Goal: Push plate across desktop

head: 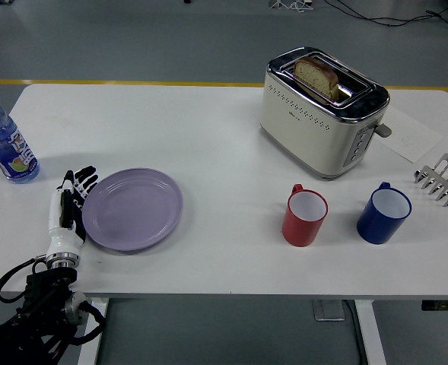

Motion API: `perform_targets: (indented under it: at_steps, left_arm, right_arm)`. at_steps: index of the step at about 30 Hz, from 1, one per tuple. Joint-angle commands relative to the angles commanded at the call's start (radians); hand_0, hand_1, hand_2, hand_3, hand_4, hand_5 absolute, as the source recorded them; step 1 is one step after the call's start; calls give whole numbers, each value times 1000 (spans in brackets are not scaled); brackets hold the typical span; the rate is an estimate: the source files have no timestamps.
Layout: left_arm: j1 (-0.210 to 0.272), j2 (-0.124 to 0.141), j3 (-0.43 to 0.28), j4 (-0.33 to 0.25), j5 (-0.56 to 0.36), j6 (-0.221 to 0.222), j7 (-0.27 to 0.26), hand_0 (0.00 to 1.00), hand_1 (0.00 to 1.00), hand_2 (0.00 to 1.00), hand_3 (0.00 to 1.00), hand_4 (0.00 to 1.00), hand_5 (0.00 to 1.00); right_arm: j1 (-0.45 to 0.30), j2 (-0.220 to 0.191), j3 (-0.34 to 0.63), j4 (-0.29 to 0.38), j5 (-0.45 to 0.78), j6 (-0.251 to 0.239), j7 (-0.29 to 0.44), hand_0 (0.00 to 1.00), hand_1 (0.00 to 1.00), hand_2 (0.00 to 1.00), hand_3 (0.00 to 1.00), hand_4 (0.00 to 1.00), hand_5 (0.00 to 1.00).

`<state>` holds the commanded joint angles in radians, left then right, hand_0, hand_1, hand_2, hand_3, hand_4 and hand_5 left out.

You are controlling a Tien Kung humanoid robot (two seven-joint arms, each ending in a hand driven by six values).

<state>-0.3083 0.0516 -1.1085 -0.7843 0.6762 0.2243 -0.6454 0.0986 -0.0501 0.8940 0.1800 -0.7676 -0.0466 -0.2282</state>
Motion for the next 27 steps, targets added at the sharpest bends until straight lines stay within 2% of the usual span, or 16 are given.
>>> perform_targets:
  at_steps: [20,27]
  left_arm:
    - [-66,-25,162,8,-107,19,0,738,762,742,617,427,966]
    - [-103,-52,236,33,-148,24,0,739,762,741,615,426,960]
  right_arm:
    - [9,-4,9,0,-12,-1,4,634,612,678,611,457,363]
    - [10,-5,21,0,-34,1,0,634,610,678,611,459,364]
